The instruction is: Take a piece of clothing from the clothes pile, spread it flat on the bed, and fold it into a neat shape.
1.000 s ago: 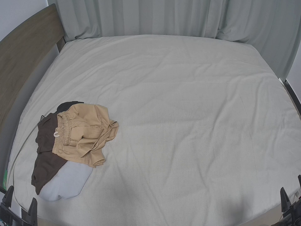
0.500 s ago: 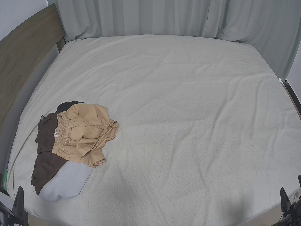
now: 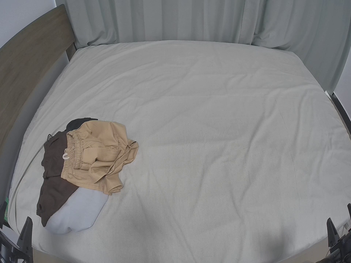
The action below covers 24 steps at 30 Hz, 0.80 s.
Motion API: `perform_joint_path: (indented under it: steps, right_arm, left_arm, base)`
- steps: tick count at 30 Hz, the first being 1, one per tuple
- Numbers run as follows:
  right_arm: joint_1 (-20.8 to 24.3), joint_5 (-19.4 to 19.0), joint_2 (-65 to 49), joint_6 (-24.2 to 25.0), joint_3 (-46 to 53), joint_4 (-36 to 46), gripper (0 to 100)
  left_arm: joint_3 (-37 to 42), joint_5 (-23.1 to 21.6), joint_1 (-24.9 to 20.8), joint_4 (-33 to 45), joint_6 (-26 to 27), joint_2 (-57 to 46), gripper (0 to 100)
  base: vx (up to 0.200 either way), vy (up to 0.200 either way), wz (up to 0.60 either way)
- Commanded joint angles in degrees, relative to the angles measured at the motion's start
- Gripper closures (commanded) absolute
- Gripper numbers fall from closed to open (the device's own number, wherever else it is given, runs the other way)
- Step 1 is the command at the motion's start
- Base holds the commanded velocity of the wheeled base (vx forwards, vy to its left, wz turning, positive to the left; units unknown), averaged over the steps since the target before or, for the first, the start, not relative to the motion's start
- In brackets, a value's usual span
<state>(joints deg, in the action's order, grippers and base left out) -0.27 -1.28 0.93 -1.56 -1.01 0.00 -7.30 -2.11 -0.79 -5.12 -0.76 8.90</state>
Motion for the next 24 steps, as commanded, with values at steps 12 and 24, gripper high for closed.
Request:
perform_joint_path:
  steps: [12,24]
  right_arm:
    - [0.00,-0.04,-0.22,-0.02,1.01,0.00,0]
    - [0.00,-0.04,-0.22,-0.02,1.01,0.00,0]
  left_arm:
    - [0.36,0.00,-0.97,0.02,-0.47,2.70,0]
    - [-5.79,-1.58,-3.69,-0.50,-11.81,13.25,0]
  base:
    - [0.000,0.000,0.00]
    - [0.000,0.000,0.00]
